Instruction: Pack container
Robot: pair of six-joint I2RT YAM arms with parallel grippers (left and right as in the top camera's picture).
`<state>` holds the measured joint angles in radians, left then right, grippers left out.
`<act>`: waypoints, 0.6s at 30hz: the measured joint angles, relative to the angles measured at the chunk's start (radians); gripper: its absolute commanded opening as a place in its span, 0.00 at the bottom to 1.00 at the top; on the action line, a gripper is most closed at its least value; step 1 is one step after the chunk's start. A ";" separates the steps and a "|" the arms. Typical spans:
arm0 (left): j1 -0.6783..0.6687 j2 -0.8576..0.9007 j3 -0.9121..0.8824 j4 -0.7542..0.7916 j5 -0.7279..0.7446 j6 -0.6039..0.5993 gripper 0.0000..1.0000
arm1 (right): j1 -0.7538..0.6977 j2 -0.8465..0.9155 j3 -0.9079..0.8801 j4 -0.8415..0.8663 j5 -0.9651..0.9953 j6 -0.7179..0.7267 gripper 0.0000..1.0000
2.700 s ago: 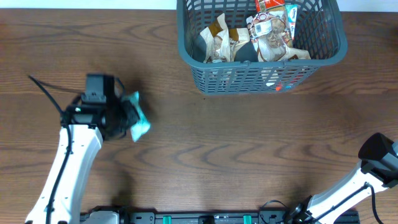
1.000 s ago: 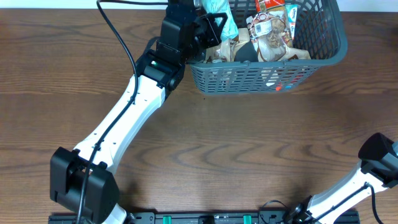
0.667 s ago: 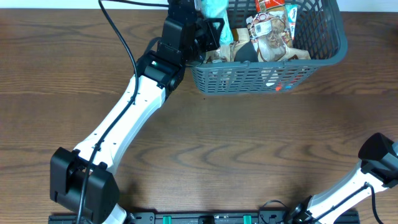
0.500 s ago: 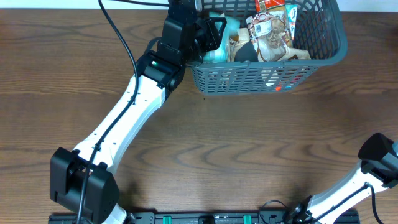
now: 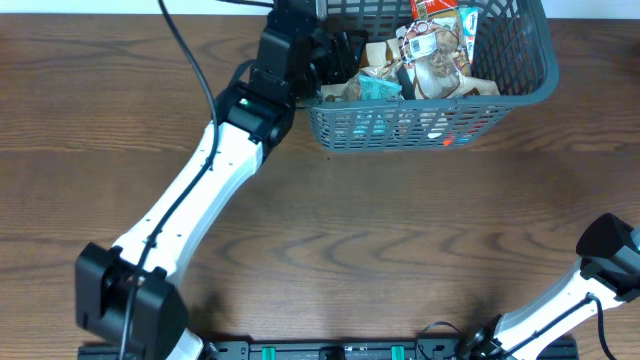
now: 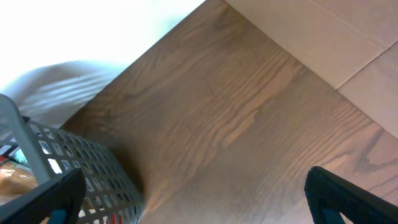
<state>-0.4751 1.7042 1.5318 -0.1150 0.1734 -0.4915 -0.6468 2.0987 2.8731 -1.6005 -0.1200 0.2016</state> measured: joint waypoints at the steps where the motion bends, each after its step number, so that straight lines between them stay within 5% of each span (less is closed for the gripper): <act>1: 0.004 -0.022 0.000 -0.014 -0.007 0.011 0.60 | 0.000 0.000 0.000 0.000 0.000 0.000 0.99; 9: 0.019 -0.325 0.002 -0.210 -0.148 0.128 0.60 | 0.000 0.000 0.000 0.000 0.000 0.000 0.99; 18: 0.019 -0.572 0.005 -0.600 -0.288 0.206 0.60 | 0.000 0.000 0.000 0.000 0.000 0.000 0.99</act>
<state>-0.4561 1.1324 1.5372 -0.7151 -0.1150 -0.2859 -0.6468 2.0987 2.8731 -1.6005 -0.1200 0.2016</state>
